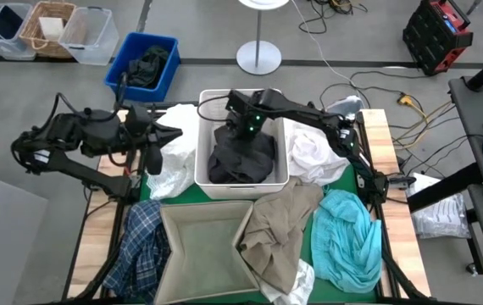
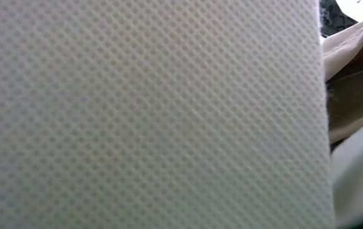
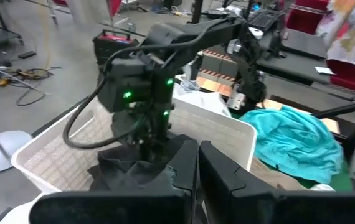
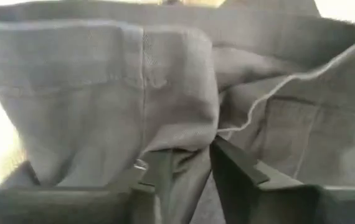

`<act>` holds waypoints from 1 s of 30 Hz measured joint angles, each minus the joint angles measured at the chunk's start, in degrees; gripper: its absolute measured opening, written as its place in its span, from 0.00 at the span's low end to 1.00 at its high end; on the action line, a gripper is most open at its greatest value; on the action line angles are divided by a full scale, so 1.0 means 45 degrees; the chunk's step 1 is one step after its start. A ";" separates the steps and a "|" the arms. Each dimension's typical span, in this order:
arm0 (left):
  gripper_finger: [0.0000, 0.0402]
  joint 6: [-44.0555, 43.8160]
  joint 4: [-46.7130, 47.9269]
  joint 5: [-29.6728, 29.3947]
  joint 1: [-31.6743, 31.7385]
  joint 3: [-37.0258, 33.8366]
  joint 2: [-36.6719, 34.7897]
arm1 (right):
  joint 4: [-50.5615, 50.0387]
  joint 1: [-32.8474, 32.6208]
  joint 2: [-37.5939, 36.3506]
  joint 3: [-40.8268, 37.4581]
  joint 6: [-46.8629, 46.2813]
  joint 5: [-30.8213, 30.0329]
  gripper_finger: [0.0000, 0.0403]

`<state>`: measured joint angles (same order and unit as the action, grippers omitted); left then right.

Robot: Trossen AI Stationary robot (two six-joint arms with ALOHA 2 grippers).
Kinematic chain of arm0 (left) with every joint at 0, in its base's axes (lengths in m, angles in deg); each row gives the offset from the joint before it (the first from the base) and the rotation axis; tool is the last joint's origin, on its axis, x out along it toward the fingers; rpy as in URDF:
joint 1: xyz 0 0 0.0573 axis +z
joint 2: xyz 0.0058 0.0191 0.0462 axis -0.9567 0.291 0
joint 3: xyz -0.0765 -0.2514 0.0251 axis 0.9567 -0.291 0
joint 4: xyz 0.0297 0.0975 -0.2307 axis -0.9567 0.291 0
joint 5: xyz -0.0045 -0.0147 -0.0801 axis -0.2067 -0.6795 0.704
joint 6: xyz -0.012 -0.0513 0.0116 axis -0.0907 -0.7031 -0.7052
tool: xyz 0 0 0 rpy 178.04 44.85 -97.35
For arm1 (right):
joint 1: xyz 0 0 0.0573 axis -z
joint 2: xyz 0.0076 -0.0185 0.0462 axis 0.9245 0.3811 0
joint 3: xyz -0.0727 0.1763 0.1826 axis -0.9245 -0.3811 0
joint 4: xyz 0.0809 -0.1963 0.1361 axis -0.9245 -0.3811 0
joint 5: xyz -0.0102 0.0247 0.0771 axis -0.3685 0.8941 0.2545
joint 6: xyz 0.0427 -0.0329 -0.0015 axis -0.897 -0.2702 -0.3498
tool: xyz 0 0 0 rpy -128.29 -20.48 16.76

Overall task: Sort clothes
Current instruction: Put the black short pants into the white bin

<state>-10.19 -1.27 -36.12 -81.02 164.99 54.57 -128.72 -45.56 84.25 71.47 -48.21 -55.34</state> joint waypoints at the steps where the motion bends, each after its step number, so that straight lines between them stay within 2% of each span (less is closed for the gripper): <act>1: 0.00 0.0002 0.0005 -0.0185 0.0000 0.0000 0.0037 | 0.0003 0.0000 -0.0003 0.0129 -0.0006 0.0004 0.29; 7: 0.00 -0.0006 0.0015 -0.0368 0.0000 0.0000 0.0216 | -0.0012 0.0021 -0.0017 0.0183 -0.0169 0.0005 0.40; 13: 0.00 -0.0048 0.0015 -0.0368 0.0000 0.0000 0.0299 | -0.0051 0.0024 -0.0017 0.0183 -0.0317 0.0005 0.45; 30: 0.00 -0.0192 0.0004 -0.0382 0.0015 0.0015 0.0323 | -0.0201 0.0053 -0.0017 0.0185 -0.0294 0.0005 0.43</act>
<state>-11.06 -1.25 -37.84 -80.96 165.06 56.02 -129.63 -45.32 84.17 72.30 -49.53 -55.32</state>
